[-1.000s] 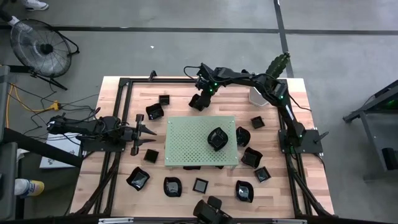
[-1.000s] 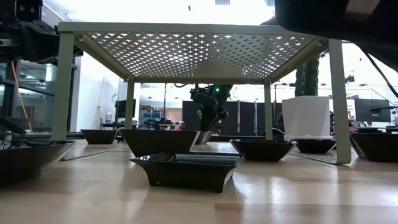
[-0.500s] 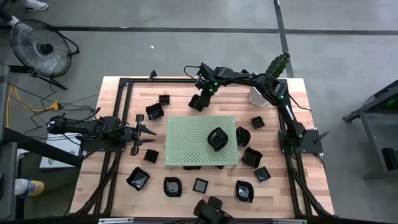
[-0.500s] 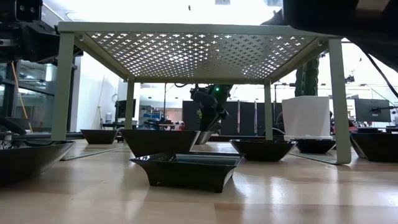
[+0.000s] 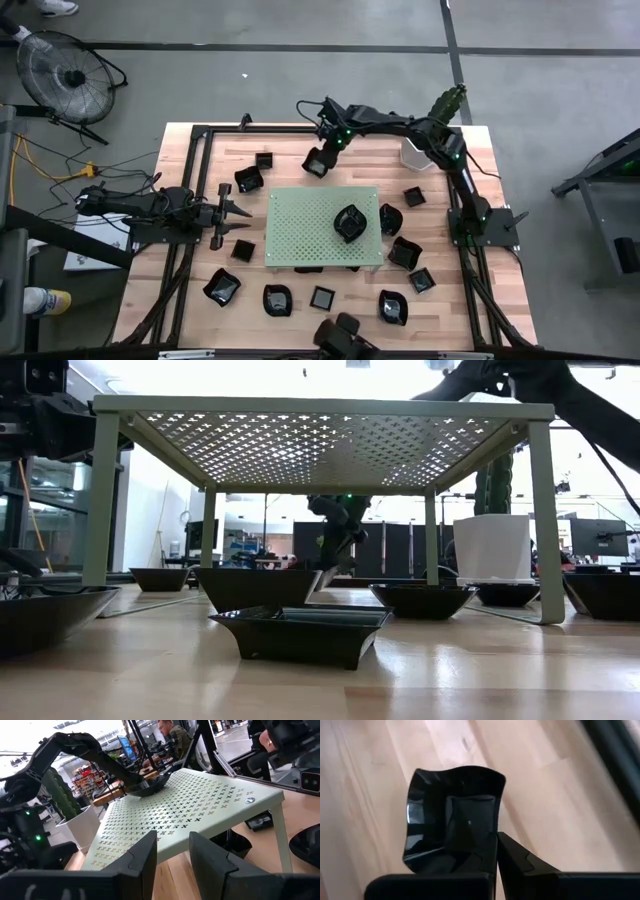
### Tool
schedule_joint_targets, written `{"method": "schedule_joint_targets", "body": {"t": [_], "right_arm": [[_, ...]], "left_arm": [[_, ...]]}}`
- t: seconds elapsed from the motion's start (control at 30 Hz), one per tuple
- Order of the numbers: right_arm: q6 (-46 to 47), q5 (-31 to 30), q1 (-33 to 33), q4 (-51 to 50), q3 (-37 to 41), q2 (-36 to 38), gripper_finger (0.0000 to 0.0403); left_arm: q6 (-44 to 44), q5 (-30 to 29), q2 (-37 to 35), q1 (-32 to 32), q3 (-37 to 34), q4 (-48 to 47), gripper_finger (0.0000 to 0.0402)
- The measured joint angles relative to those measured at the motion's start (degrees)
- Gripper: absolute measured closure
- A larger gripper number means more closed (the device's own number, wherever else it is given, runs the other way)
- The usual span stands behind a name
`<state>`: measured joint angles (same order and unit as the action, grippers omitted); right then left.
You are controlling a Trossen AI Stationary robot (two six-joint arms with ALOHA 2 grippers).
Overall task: Pick & Place Mini shaped plates
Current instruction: Put the black wave square shaped bowl on the shelf
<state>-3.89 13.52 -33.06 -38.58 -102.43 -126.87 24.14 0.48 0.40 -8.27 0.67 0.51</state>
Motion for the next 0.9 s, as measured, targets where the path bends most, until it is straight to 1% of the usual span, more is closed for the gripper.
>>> {"method": "schedule_joint_targets", "body": {"t": [0.27, 0.53, 0.73, 0.9], "right_arm": [[0.01, -1.97, -1.77, -0.58, 0.00, 5.53, 0.0403], [0.03, -4.11, -3.27, -3.39, 0.00, 14.23, 0.0403], [1.05, -2.54, -3.78, -4.53, 0.00, 21.37, 0.0403], [2.56, 2.54, -3.69, -5.60, 0.00, 25.68, 0.0403]], "left_arm": [[0.00, -0.01, -0.02, 0.00, 0.00, 0.00, 0.0291], [0.00, -0.01, -0.01, -0.01, 0.00, 0.00, 0.0291], [0.00, 0.01, 0.00, -0.02, 0.00, 0.00, 0.0291], [0.00, -0.01, -0.02, -0.01, 0.00, 0.00, 0.0291]]}}
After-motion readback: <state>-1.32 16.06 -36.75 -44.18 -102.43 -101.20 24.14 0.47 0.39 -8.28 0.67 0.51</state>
